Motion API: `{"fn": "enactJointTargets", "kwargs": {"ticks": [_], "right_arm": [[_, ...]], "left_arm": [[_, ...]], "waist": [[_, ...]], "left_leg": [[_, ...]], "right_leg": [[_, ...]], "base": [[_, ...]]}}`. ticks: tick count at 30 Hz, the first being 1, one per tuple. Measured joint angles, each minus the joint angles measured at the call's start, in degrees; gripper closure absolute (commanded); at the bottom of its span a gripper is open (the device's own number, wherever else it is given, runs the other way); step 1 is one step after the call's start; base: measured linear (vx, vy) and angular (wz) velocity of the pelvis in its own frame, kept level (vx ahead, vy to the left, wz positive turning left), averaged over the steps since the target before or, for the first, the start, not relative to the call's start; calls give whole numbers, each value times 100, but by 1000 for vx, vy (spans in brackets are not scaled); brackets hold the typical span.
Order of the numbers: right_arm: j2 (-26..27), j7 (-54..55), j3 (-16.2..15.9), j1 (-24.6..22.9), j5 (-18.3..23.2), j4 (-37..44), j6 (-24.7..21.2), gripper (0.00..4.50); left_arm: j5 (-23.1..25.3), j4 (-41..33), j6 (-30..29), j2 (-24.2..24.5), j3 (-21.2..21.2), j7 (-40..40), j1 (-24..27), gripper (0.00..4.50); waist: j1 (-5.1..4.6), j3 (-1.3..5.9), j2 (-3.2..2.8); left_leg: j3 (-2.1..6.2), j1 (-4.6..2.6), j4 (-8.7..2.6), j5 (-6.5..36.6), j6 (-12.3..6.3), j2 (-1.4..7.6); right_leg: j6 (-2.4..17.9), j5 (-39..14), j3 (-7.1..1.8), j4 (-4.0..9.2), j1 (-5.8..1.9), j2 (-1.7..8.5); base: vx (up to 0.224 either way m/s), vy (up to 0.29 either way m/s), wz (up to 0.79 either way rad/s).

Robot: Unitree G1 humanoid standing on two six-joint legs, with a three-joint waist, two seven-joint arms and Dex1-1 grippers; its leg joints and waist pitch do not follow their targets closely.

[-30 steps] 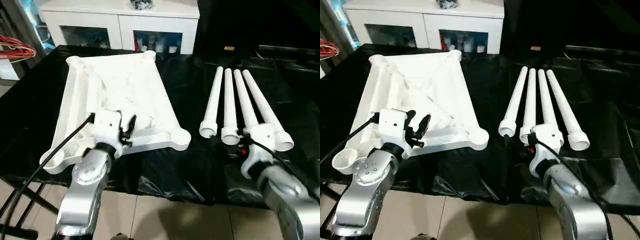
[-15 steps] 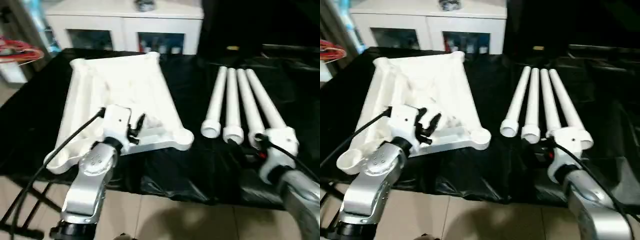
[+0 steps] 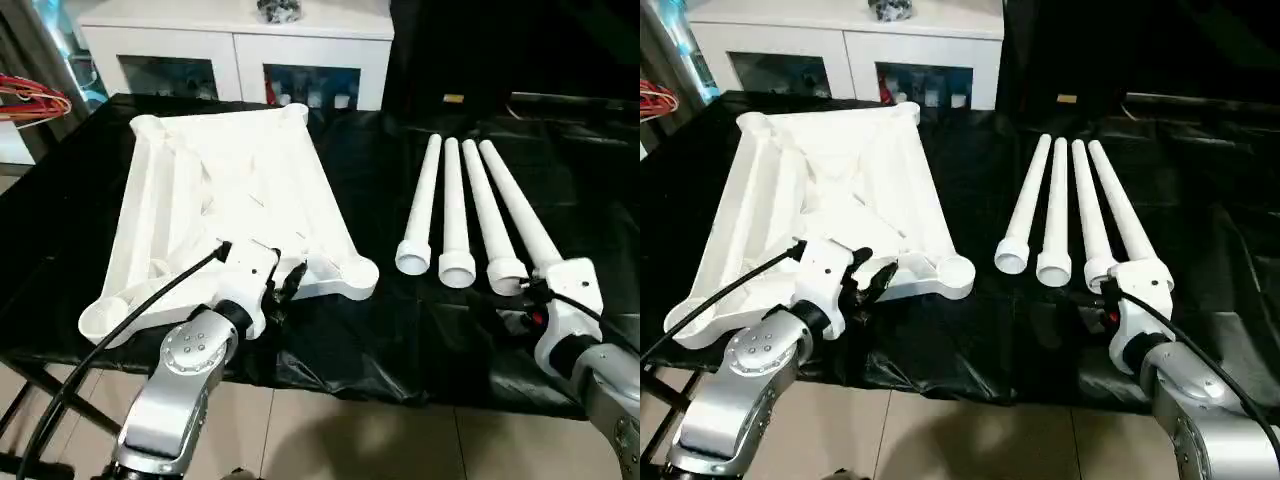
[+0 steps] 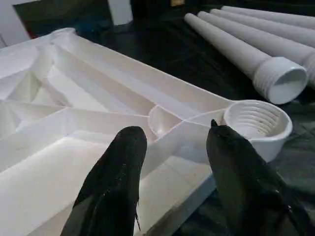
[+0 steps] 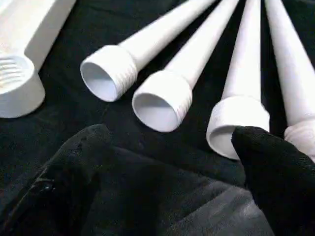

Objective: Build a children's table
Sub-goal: Move table base

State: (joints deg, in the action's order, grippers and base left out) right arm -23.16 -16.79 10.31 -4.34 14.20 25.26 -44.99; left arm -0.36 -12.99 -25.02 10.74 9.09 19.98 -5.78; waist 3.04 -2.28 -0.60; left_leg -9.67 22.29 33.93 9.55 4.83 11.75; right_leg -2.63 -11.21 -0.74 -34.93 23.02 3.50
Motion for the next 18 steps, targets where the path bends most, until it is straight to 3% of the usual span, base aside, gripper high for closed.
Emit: {"fn": "enactJointTargets", "kwargs": {"ticks": [5,9,18], "right_arm": [[-11,-104,2,27,113,-47,-77,0],[3,-155,-18,305,130,-169,-69,0],[100,-112,-60,198,172,-172,-56,0]], "left_arm": [[-12,-141,17,184,314,326,48,216],[9,-357,51,387,521,510,65,216],[101,-301,147,481,468,552,-166,216]], "waist": [[23,-12,39],[12,-26,86],[49,-21,84]], "left_leg": [[-3,0,0,0,-1,2],[-4,-3,0,0,0,3],[-3,-4,0,-1,0,2]], "right_leg": [[0,-2,-2,1,1,0],[6,3,0,-2,1,0],[9,5,-1,-3,-3,0]], "base": [[0,0,0],[0,0,0],[0,0,0]]}}
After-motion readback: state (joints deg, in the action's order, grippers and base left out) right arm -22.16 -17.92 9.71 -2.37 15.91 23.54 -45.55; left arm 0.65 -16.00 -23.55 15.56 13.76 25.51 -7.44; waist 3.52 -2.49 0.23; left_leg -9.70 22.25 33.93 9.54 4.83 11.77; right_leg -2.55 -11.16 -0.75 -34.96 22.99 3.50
